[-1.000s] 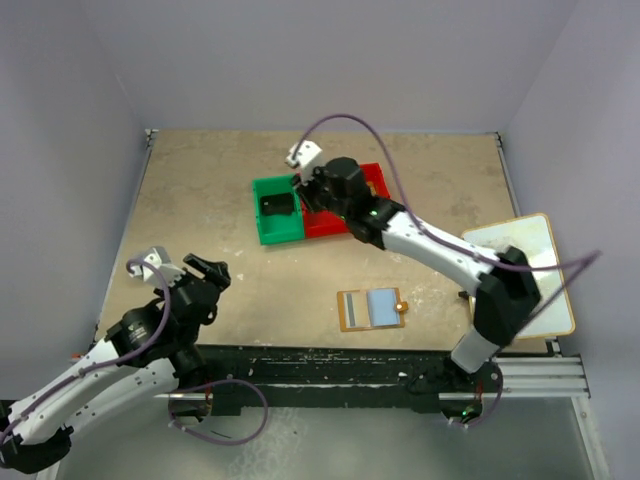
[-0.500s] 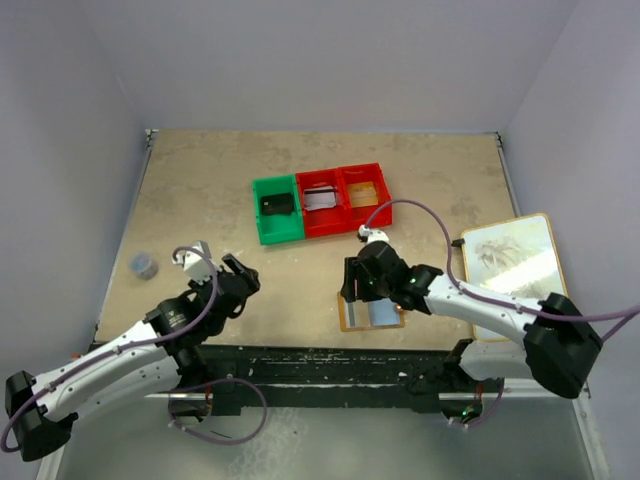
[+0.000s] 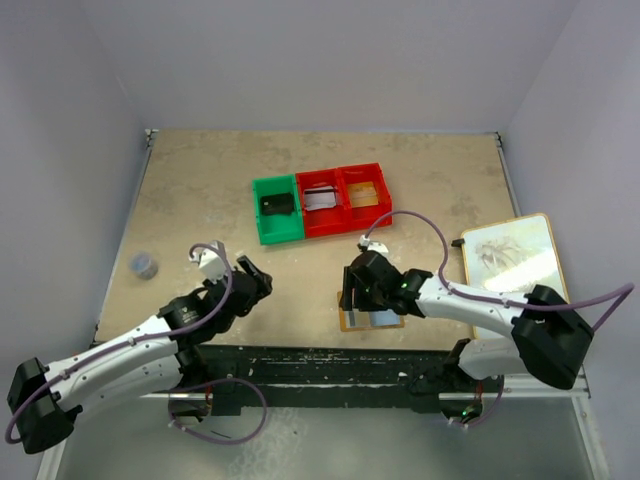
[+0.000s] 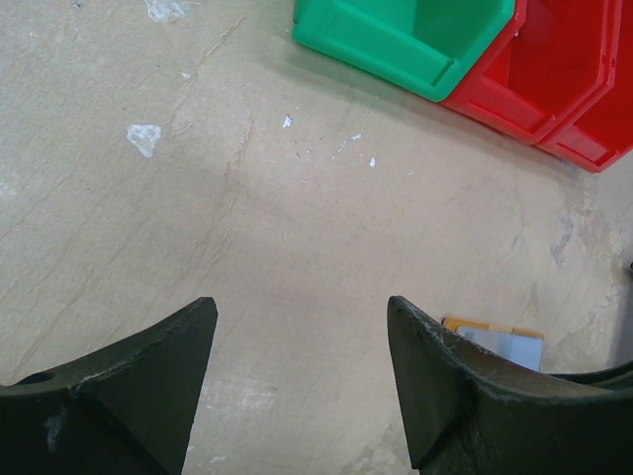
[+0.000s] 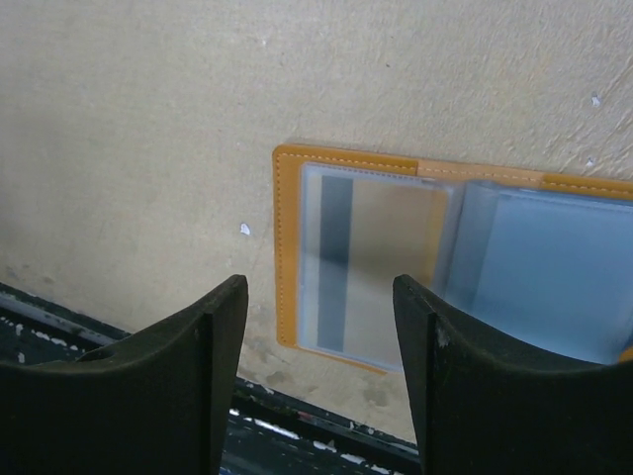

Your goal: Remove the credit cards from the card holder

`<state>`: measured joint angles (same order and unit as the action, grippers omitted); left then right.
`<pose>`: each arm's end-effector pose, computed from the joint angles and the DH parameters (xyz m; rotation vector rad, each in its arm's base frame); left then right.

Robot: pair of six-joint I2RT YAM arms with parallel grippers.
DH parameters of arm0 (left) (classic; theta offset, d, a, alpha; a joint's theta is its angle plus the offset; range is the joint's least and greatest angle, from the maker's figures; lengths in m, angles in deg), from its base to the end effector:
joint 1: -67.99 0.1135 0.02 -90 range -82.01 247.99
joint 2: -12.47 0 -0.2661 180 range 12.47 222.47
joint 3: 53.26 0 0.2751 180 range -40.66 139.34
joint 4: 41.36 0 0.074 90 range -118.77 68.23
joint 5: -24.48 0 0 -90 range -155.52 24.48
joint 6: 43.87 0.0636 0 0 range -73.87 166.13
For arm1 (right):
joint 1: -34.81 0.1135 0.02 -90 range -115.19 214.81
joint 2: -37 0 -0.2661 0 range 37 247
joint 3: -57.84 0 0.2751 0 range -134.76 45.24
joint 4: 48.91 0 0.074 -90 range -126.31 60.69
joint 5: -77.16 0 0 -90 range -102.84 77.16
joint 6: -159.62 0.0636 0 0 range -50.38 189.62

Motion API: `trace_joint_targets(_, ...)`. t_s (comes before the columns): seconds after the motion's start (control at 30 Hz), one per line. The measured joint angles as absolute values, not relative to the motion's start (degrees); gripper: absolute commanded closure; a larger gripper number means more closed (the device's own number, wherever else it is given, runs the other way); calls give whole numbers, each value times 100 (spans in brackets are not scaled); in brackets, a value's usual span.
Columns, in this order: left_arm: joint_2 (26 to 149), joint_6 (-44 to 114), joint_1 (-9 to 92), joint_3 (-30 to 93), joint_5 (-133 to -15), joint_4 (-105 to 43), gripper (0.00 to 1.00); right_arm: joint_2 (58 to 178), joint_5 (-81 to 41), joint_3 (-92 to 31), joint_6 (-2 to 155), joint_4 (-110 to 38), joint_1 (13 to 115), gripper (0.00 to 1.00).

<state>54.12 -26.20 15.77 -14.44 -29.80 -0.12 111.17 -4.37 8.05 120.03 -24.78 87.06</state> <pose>0.1434 -0.1244 0.1894 -0.6780 2.1079 -0.4941 0.1841 0.2225 0.1534 0.0301 2.5082 0.6255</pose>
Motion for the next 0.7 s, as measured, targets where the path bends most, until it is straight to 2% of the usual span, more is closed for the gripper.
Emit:
trace_joint_targets(0.33,5641,-2603,1577,-1444,-3104,-141,32,11345,-175,796,12113,-2201,8769,29)
trace_joint_targets(0.53,5377,-2603,1577,-1444,-3102,-155,32,11509,-225,794,12019,-2435,8769,30)
trace_joint_targets(0.7,5285,-2605,1577,-1444,-3102,-155,32,11885,-184,532,12003,-2478,8769,36)
